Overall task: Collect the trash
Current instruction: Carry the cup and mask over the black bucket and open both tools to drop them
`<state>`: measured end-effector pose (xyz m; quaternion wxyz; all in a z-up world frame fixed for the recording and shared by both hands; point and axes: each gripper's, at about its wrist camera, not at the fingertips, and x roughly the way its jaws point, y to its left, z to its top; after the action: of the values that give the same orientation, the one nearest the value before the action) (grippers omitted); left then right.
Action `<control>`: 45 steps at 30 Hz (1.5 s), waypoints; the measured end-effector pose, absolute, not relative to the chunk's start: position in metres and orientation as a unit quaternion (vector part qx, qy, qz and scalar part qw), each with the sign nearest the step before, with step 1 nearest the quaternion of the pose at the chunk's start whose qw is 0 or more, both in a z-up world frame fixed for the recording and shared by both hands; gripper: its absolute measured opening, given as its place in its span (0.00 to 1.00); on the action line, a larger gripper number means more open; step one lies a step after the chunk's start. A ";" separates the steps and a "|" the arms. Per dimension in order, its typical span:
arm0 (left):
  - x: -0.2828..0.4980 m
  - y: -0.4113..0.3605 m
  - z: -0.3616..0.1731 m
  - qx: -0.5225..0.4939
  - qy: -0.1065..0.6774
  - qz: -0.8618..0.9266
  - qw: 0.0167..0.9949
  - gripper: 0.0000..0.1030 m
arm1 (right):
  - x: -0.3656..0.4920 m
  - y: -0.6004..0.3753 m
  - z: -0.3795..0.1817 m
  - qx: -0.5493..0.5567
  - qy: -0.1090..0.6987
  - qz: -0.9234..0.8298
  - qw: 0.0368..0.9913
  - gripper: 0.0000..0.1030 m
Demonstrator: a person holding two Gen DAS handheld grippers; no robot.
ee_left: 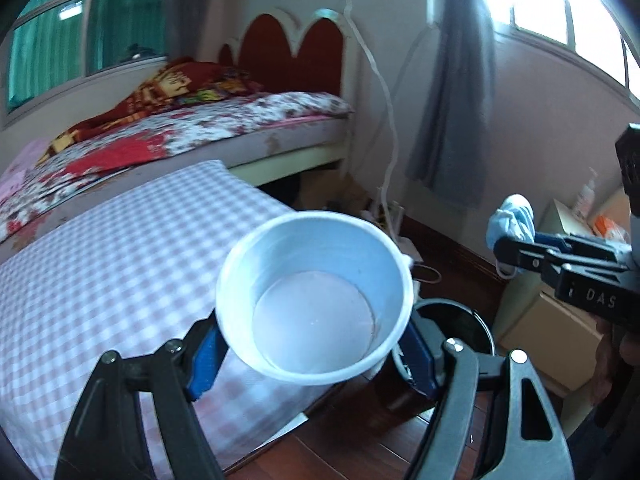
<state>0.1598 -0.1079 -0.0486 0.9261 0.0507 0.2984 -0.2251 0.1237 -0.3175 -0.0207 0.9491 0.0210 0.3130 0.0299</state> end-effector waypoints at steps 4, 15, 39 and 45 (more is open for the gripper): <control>0.157 -0.144 -0.056 0.068 0.310 -0.250 0.915 0.74 | 0.114 -0.350 -0.030 0.028 0.317 0.008 0.948 0.32; 0.148 -0.221 -0.081 0.097 0.333 -0.317 0.882 0.74 | 0.084 -0.412 -0.062 0.057 0.340 -0.043 0.938 0.33; 0.183 -0.305 -0.165 0.129 0.424 -0.390 0.807 0.75 | 0.105 -0.467 -0.166 0.051 0.437 -0.024 0.898 0.34; 0.197 -0.319 -0.184 0.126 0.457 -0.404 0.783 0.75 | 0.122 -0.467 -0.198 0.011 0.467 0.009 0.884 0.35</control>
<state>0.1969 -0.3192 -0.1836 0.7826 0.1257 0.4568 -0.4038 0.1223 -0.4672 -0.1977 0.8841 0.0106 0.4671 0.0088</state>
